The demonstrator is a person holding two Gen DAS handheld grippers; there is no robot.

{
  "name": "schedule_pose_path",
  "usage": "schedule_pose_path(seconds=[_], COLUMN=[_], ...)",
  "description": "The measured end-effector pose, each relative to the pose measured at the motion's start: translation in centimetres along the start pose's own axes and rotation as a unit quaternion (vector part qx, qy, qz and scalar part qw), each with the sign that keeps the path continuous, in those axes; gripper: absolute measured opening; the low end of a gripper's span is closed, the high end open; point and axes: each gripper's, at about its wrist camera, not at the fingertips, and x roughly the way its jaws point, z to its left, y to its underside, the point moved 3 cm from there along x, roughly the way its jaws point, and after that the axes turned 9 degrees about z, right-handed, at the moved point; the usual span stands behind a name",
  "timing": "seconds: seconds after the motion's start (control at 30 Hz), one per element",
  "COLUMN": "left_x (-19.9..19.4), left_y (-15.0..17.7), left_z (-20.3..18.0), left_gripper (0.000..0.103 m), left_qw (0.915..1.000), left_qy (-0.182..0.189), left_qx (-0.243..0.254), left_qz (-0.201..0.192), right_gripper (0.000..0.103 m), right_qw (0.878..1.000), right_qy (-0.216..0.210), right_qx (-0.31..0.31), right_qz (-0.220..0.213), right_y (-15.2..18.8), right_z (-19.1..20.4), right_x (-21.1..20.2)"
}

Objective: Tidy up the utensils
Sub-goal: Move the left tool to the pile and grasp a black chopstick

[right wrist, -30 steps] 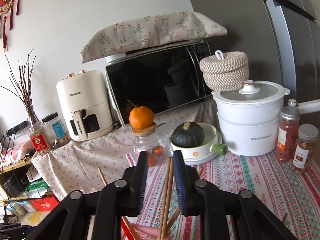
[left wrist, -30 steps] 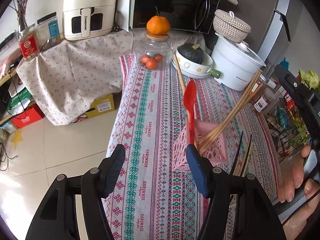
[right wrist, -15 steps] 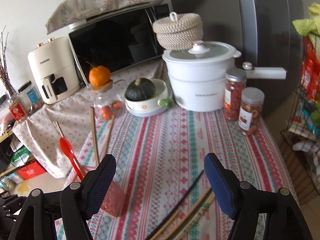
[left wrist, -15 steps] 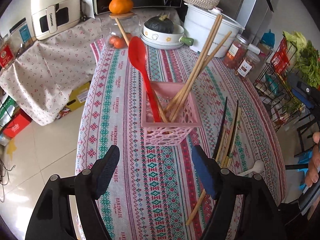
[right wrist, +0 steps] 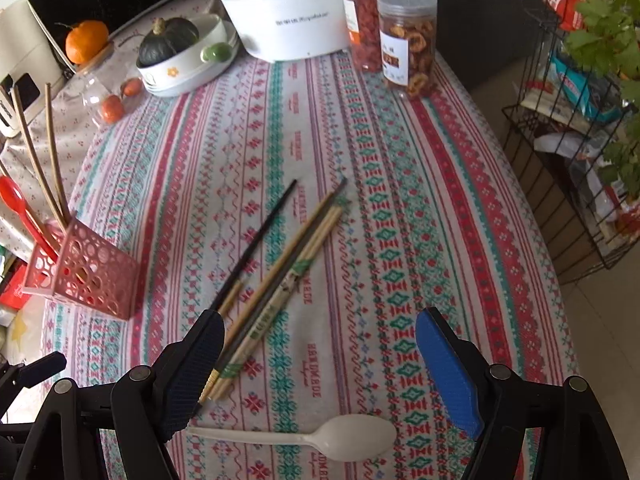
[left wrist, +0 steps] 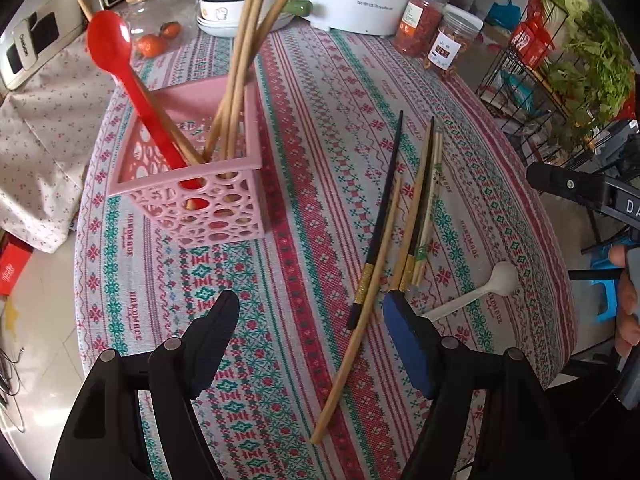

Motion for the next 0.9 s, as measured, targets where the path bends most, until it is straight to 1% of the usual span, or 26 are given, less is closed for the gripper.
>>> schedule_pose_path(seconds=[0.1,0.17,0.23,0.27,0.33,0.4,0.53,0.7,0.83,0.9], left_x=[0.7,1.3,2.0,2.5,3.2,4.1,5.7,7.7,9.3,9.5], left_y=[-0.8,-1.3,-2.2,-2.8,-4.3,-6.2,-10.2,-13.9,-15.4,-15.8], left_z=[-1.6,-2.8,-4.1,-4.7,-5.8,-7.0,-8.3,-8.5,-8.9,-9.0], left_gripper=[0.076,0.069,0.051,0.047,0.039,0.032,0.019,0.013,0.013,0.012], left_qw=[0.9998,0.9996,0.9991,0.9989,0.9987,0.9986,0.9984,0.999,0.999,0.9989], left_qy=[0.014,0.009,-0.007,-0.011,-0.008,-0.007,-0.019,-0.014,-0.015,-0.025], left_qx=[0.011,0.027,0.042,0.045,0.048,0.052,0.053,0.042,0.038,0.039], left_qz=[0.007,0.006,0.007,0.008,0.01,0.012,0.008,0.01,0.02,0.014], right_gripper=[0.083,0.083,0.083,0.083,0.083,0.083,0.083,0.083,0.083,0.083], right_qw=[1.0,1.0,0.999,0.999,0.999,0.999,0.997,0.997,0.997,0.997], right_qy=[0.006,0.01,0.004,0.003,0.006,0.005,-0.009,-0.006,-0.008,-0.008], right_qx=[-0.004,-0.006,0.0,0.006,0.018,0.03,0.038,0.036,0.039,0.041], right_qz=[0.015,0.025,0.033,0.036,0.04,0.044,0.061,0.068,0.069,0.07], right_y=[0.1,0.0,-0.3,-0.4,-0.6,-0.7,-0.8,-0.9,-1.1,-1.3], right_z=[-0.9,-1.4,-2.1,-2.5,-3.4,-4.2,-4.9,-5.5,-6.1,-6.5], right_x=[0.4,0.7,1.0,1.1,1.2,1.3,1.8,2.1,2.3,2.3])
